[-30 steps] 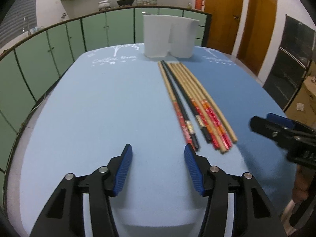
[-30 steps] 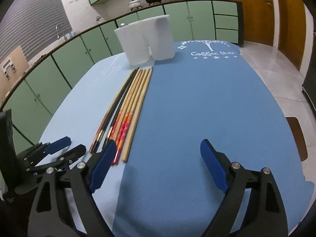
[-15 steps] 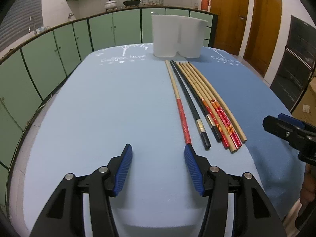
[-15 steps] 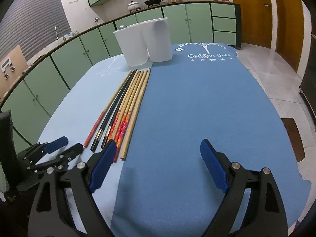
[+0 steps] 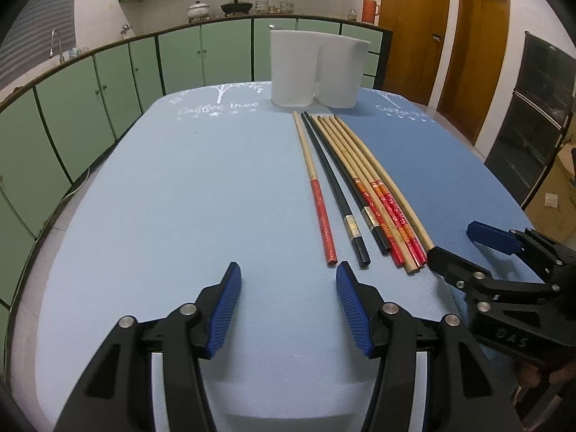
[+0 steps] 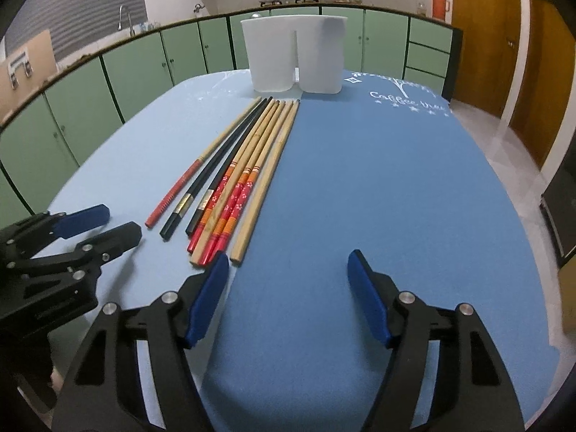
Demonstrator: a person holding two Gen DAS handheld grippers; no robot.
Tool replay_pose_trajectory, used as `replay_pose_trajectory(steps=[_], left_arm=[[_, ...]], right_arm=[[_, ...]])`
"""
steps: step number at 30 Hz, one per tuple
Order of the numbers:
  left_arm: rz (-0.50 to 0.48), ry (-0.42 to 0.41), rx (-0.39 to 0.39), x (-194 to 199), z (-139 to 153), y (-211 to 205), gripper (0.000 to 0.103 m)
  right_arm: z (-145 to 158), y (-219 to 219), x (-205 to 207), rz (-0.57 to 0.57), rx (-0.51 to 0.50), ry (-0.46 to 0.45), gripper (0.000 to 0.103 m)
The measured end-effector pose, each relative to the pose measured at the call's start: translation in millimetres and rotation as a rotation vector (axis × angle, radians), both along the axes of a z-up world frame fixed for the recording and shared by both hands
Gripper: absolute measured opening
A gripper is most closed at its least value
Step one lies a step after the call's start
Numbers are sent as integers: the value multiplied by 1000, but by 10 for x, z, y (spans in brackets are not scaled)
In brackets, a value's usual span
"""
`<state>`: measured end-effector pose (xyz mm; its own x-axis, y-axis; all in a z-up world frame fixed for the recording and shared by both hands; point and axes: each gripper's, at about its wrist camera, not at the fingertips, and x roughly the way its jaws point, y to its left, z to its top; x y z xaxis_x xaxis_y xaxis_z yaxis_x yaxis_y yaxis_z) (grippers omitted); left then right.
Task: Organize utensils
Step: 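Move both open grippers back toward the chopsticks on the mat, then grasp a plain wooden chopstick with the right gripper while the left grasps a red chopstick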
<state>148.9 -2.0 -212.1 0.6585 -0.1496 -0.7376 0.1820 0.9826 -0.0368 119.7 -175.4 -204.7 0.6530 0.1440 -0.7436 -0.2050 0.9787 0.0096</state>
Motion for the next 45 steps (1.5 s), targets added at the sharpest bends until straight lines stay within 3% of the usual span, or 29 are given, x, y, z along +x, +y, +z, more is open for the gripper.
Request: replay_pose_trajectory(steps=[11,17,22,25,28,30,33,40,45], left_arm=[[0,-3,-16,15,-5,-11,55],[-2,-9,-13,73,-28,-94,55],[-2,-16,-19,105,-40,-143,46],[-3,-17,-23,114,-40,-173,44],[-4,-21,-14,121,-43,-210,36],[-3,-24,-18,127,-47,-228,19],[-10,-27,-28,128,-51,-251,6],[10,-31,-43,92,28,-188,6],[3,-87,-3,-4,322,-155,6]], right_arm=[[5,-132,-1,-32,10,2,57],[-12,-49,-11,-7,12,-34,36],[-15,-64,-7,-24,33,-45,14],[-14,-50,-8,-14,43,-47,7],[-14,-53,-21,-11,52,-46,6],[-6,-81,-18,-14,75,-37,6],[11,-105,-16,-19,87,-30,6],[118,-167,-64,-18,99,-31,6],[386,-214,-107,-1,111,-81,6]])
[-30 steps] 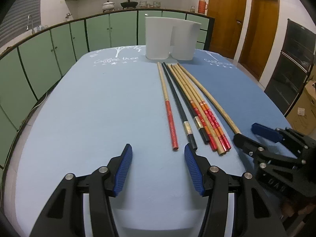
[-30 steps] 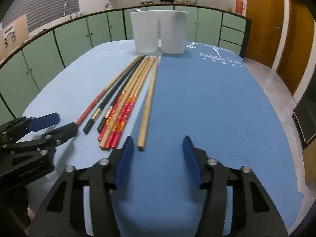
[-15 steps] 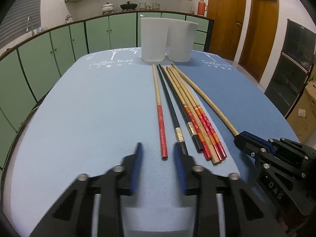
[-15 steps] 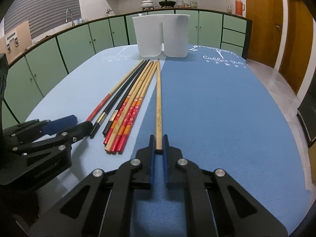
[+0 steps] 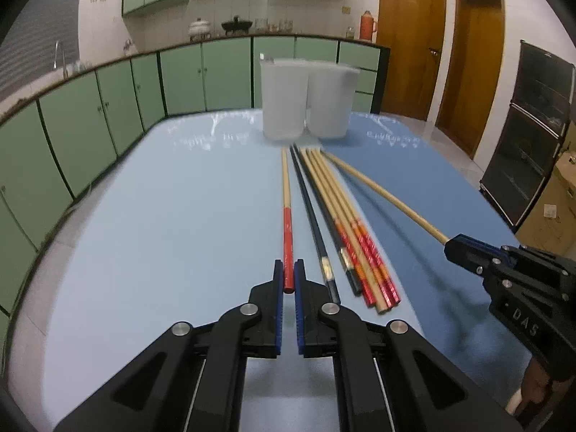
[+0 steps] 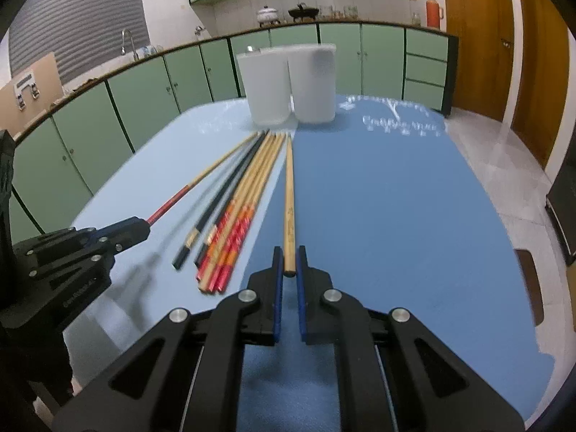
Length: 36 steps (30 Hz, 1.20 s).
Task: Organize utensils
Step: 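Grasp a plain wooden chopstick with the right gripper while the left grasps a red chopstick, then lift both chopsticks and drop them into the white utensil holder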
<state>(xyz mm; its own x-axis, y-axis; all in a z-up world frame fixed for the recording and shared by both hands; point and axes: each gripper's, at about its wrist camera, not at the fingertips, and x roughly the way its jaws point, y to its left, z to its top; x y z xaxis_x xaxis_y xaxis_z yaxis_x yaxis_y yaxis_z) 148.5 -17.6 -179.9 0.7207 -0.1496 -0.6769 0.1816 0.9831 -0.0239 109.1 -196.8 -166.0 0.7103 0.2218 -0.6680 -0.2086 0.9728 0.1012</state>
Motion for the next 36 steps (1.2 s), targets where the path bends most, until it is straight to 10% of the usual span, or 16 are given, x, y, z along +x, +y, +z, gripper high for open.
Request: replay_pose_trajectory(steps=[17,36], left_arm=[[-45,-236,-52,39,1260,87,6],[-84,-278,-93,398,1649,67,5]], right_arm=[[1321,-273,184,55,80,-163,6],[1987,-421,750,124,113,-150,6]])
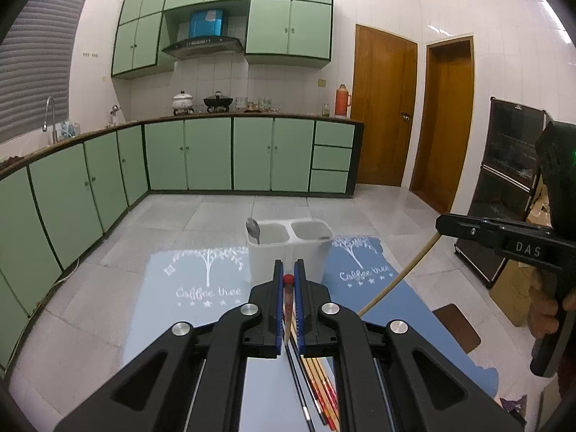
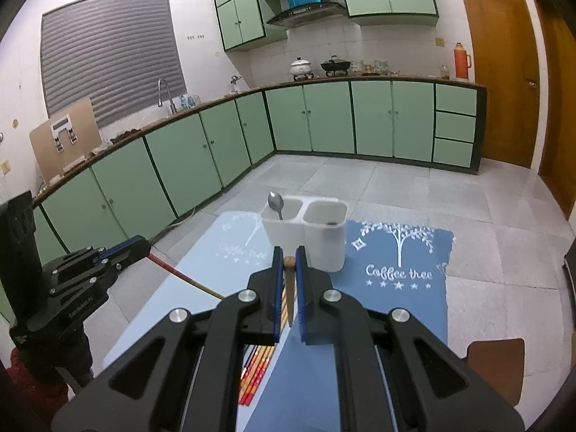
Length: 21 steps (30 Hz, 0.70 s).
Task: Organize utensils
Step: 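Lift both chopsticks and drop them into the white utensil holder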
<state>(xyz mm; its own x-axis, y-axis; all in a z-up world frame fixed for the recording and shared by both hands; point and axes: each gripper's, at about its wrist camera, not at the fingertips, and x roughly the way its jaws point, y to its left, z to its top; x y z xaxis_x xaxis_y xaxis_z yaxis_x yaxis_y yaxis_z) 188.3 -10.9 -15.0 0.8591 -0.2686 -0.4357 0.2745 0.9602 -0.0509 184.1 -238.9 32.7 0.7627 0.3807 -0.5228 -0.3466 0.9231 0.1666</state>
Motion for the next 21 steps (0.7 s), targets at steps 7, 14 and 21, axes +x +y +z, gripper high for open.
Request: replay_pose_trajectory(steps=[7,14,21], left_arm=[[-3,-115,-28,124,461,-7,5],[1,-221,-36,520,826,-132,5],[31,-195,4,1064,572,-272,5]], right_arm=[[508,-123,235,-8,18,-107,6],[823,-142,675,-34,9,-174,6],[569,-68,1184,-65,-32,-135,6]])
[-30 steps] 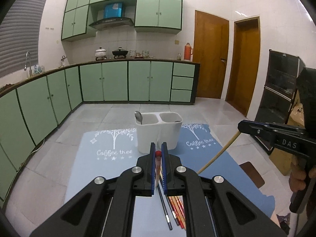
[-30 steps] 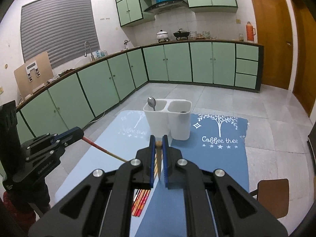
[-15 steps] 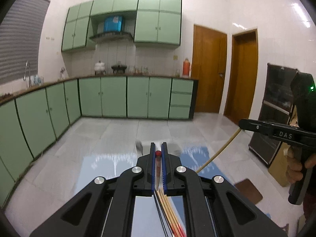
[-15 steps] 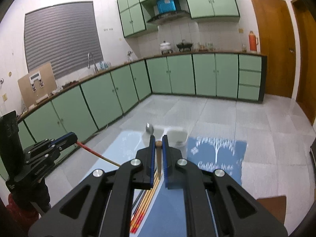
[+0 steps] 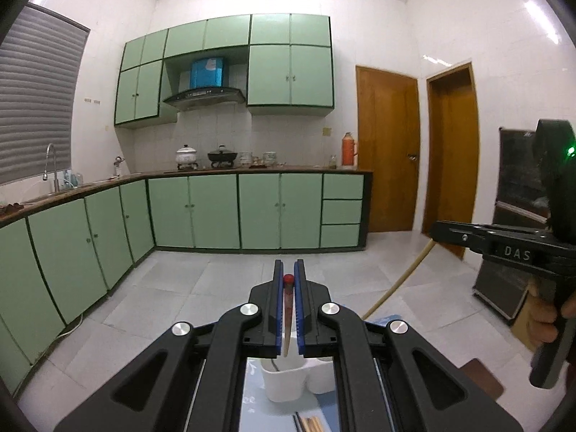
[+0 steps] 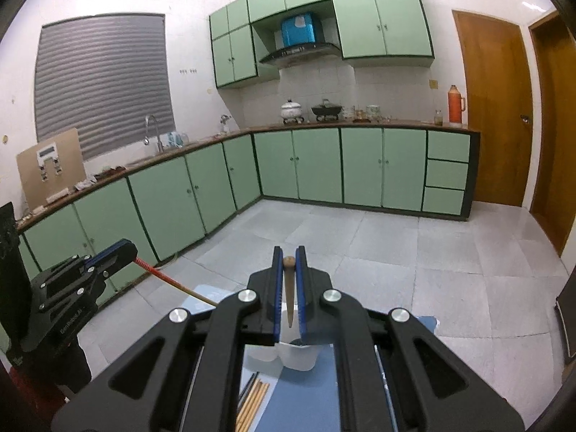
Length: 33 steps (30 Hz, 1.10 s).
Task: Organize utensils
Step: 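Lift both chopsticks and drop them into the white utensil holder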
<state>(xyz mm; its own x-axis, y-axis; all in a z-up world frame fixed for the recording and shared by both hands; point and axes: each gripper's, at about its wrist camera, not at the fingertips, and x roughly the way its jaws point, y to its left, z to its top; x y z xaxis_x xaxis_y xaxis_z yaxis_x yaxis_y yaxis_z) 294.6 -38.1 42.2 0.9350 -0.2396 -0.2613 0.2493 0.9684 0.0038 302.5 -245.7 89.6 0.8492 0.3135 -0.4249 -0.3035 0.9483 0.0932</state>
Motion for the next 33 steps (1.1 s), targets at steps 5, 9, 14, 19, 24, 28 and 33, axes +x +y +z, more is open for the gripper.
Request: replay_pose_trajectory(steps=[5,9,14,19,24,28,33], left_arm=[[1,73,-13,351,-280,-15,6],[3,129,-19,503,-429,3,7],[13,133,-15,439,-439,73,27],[20,123,-22,204,-383,158,37],[32,120,-16,-105,-373,231,53],[42,137,-21,-463,-536,303,63],[47,200,14,-792,-896,349,73]], right_arm=[[-358,83,309,-6,-1,80,6],[-525,140,437,4,8,125,10],[-558,148,372,2,8,120,18],[-486,69,64,-16,15,64,34],[-536,-18,-368,-27,26,23,54],[-745,-72,-772,-48,33,14,70],[-1197,-41,-1190,-91,10,54,80]])
